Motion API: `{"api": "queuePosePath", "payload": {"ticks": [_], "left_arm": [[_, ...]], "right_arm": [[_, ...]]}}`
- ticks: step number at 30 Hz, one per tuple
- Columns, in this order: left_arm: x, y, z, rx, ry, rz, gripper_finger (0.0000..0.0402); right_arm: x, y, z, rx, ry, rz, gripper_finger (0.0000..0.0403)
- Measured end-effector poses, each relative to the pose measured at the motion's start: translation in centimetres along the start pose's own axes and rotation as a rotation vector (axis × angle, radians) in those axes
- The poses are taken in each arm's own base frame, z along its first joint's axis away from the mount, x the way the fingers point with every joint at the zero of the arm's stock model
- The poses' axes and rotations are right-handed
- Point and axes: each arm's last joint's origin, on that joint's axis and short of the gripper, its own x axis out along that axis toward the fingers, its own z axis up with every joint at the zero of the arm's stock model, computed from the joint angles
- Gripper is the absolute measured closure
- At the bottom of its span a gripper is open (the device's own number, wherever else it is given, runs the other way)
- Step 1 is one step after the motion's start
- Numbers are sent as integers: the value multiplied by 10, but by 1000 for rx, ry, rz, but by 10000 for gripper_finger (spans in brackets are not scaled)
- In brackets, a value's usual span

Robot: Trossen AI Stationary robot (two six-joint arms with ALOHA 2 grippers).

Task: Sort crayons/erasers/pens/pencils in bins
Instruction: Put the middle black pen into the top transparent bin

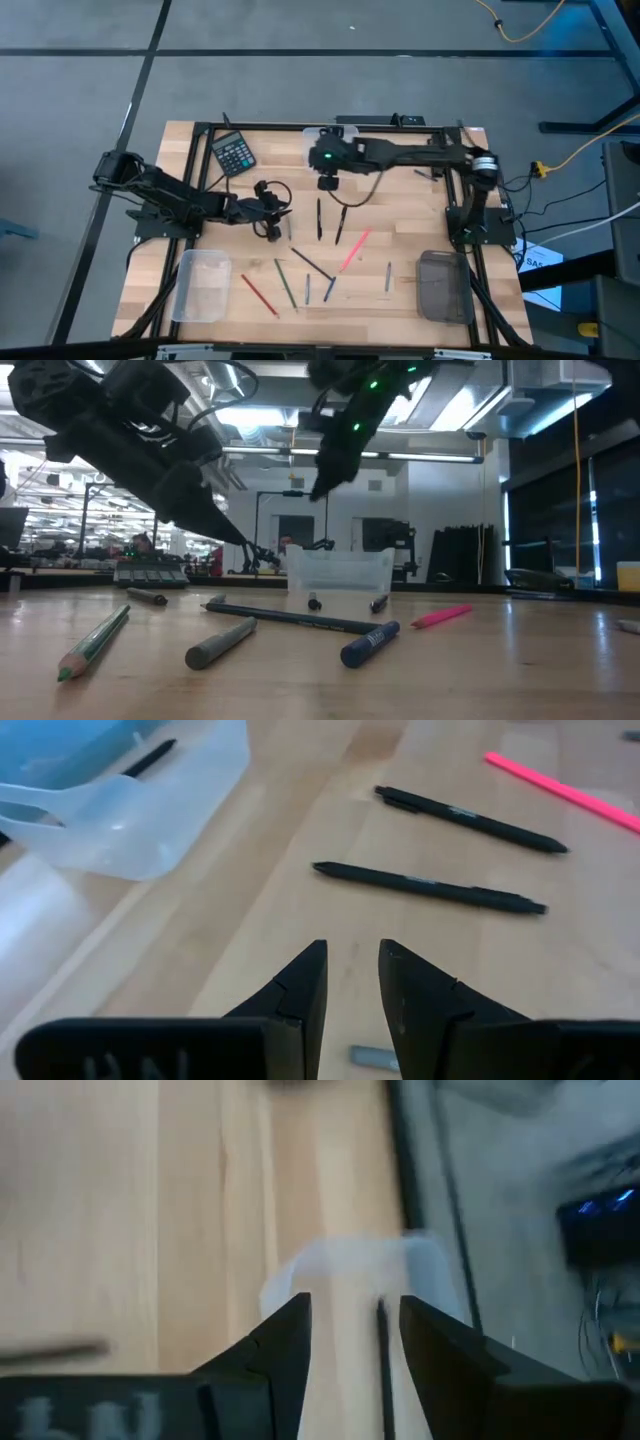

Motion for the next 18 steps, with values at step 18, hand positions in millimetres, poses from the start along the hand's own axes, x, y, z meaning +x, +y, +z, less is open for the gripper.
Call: {"api": "queuePosePath", "payload": {"ticks": [18], "left_arm": [[9, -7, 14, -37, -170, -126, 315]], "right_arm": [[-33, 104, -73, 302, -352, 222, 245]]}}
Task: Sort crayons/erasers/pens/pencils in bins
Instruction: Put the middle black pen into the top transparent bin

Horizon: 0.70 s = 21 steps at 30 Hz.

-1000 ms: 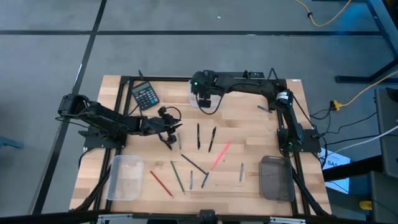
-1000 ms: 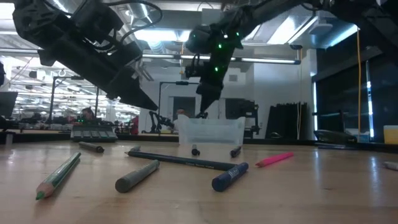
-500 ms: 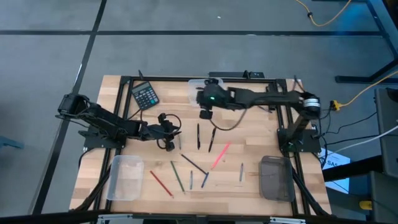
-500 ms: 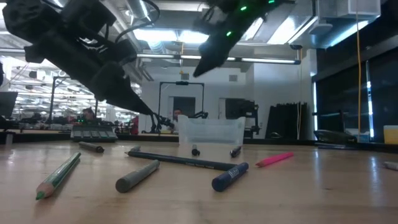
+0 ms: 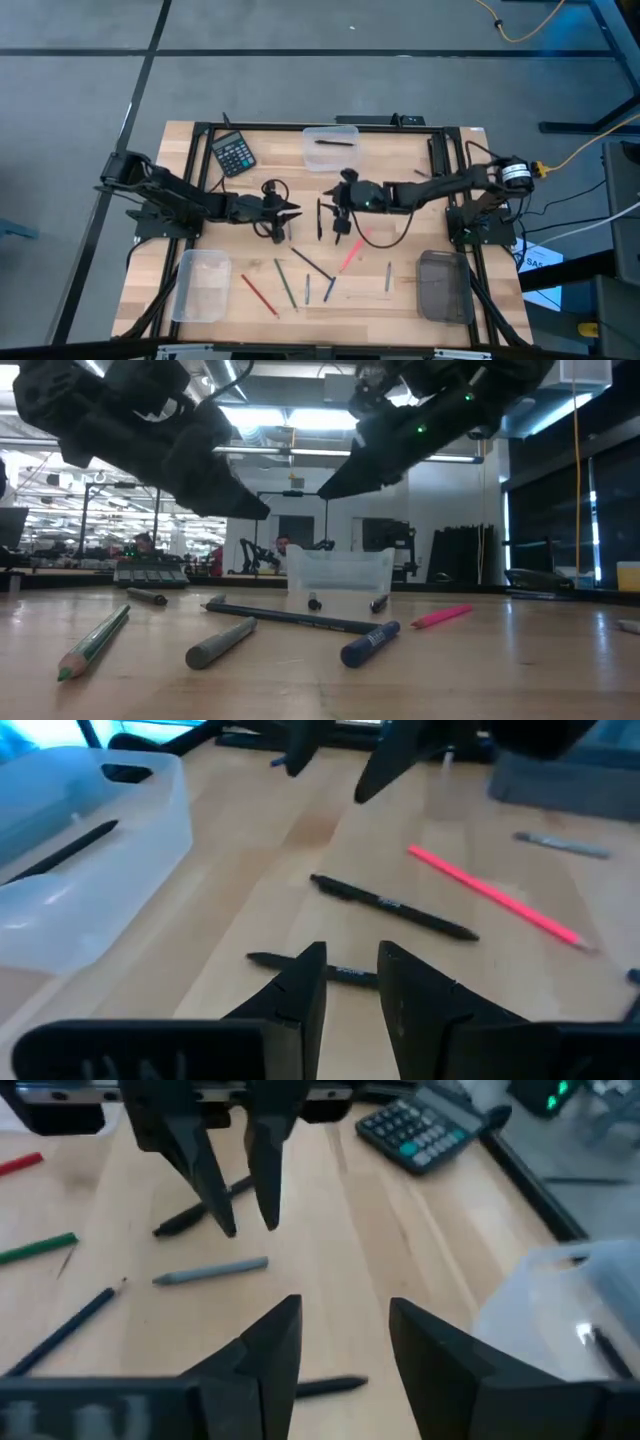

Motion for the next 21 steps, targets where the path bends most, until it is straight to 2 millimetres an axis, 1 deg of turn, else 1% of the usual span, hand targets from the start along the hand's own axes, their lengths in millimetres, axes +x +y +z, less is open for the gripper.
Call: {"api": "queuePosePath", "payload": {"ticks": [4, 7, 12, 14, 16, 17, 19, 21], "left_arm": [[6, -4, -11, 45, 26, 46, 309], [10, -4, -20, 69, 63, 61, 296], [13, -2, -24, 54, 54, 148, 273], [14, -2, -22, 50, 44, 157, 267], [15, -2, -19, 45, 32, 174, 263], [16, -2, -17, 41, 23, 187, 263], [18, -1, -13, 32, 6, 215, 263], [20, 1, -9, 23, -4, 225, 264]], "right_arm": [[-3, 14, -2, 75, 20, 67, 245], [-1, 24, -6, 77, 39, 105, 245], [10, 43, -22, 44, 80, 160, 245], [18, 47, -32, 40, 119, 138, 245], [26, 45, -40, 74, 153, 53, 245], [32, 41, -40, 109, 156, 8, 245], [40, 33, -36, 175, 164, -36, 245], [46, 28, -28, 215, 161, -33, 245]]}}
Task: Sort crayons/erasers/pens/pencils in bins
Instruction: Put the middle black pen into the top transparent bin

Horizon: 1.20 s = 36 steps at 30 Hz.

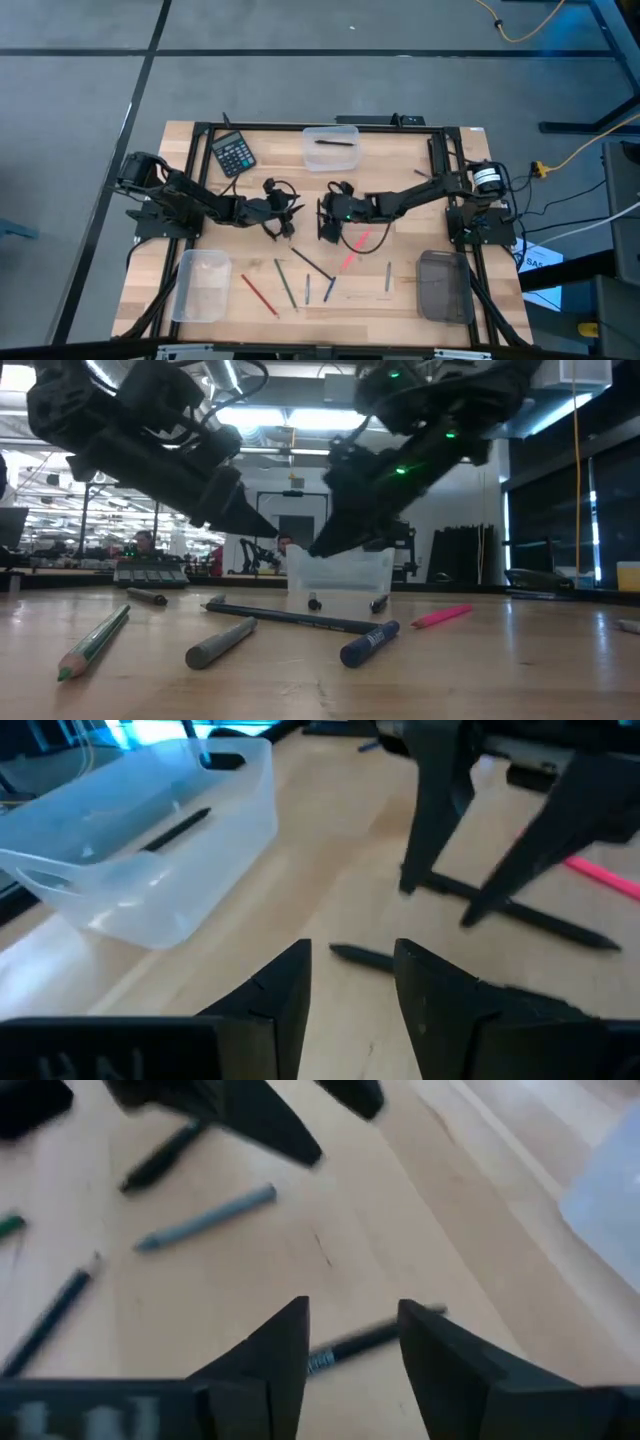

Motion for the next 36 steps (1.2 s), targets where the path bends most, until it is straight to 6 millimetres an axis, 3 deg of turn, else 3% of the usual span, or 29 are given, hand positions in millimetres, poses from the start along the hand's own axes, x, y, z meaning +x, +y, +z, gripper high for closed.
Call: {"api": "queuePosePath", "payload": {"ticks": [5, 11, 20, 25, 31, 36], "left_arm": [[0, -5, 5, -6, -15, -14, 262], [-3, -10, 4, 11, -12, -36, 262], [-1, -7, 4, 62, -9, -24, 262], [-1, -6, 4, 67, -8, -19, 264], [-1, -6, 4, 73, -4, -19, 264], [0, -4, -2, 109, 46, -10, 263]], "right_arm": [[11, 3, 7, 75, -1, 12, 245], [35, 8, -9, 265, 111, -37, 245], [53, 23, -9, 196, 233, -175, 245], [48, 32, 3, 66, 288, -174, 245], [29, 41, 33, -5, 425, -116, 245], [28, 35, 33, 9, 407, -225, 245]]}}
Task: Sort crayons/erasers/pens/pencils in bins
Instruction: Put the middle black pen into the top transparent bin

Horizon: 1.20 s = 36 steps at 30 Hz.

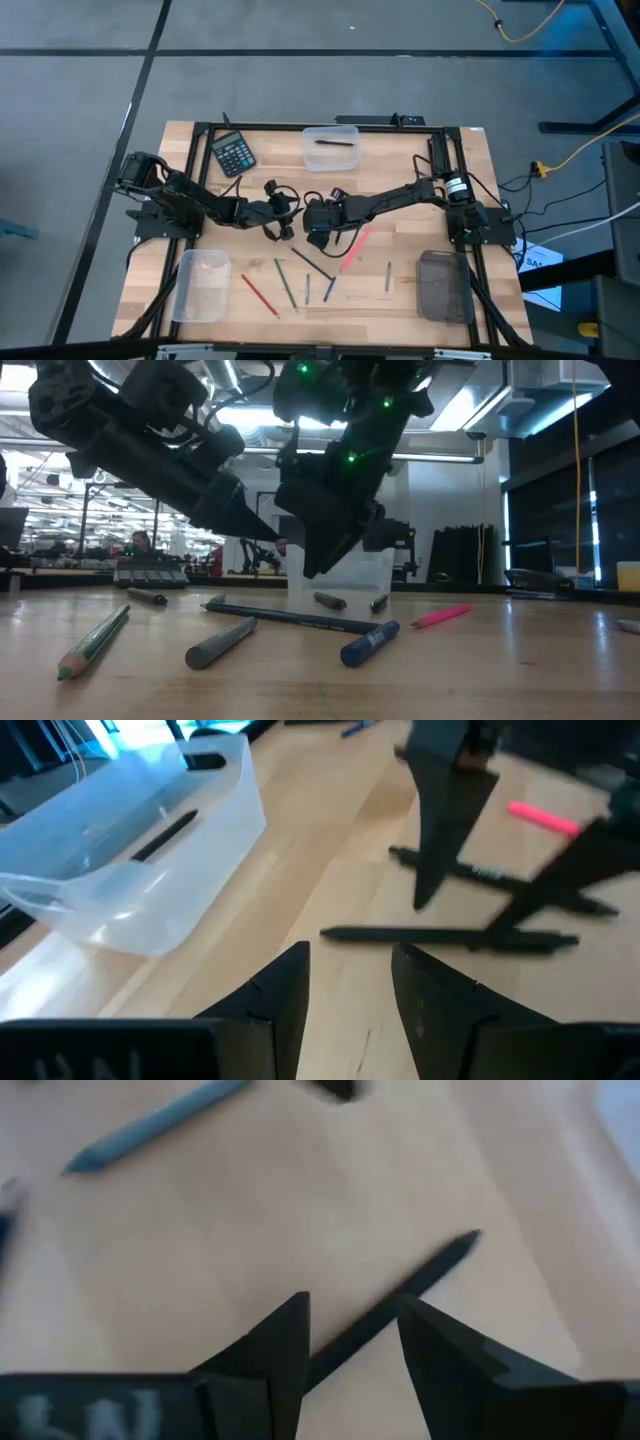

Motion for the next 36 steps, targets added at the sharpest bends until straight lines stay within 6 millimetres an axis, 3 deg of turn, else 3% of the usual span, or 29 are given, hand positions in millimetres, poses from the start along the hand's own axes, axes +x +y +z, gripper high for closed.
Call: {"api": "queuePosePath", "payload": {"ticks": [7, 14, 24, 30, 36], "left_arm": [[0, 1, -4, 24, 39, 6, 264], [1, 3, -4, 21, 43, 15, 263], [8, 19, -9, -36, 105, 85, 263], [10, 25, -15, -77, 162, 117, 263], [9, 26, -20, -82, 204, 127, 262]], "right_arm": [[28, -12, -21, 195, 47, -24, 245], [39, -21, -30, 181, 74, 36, 250], [48, -37, -16, 201, 64, 141, 370], [48, -49, -5, 173, 35, 243, 373], [28, -72, 16, 146, -67, 272, 349]]}}
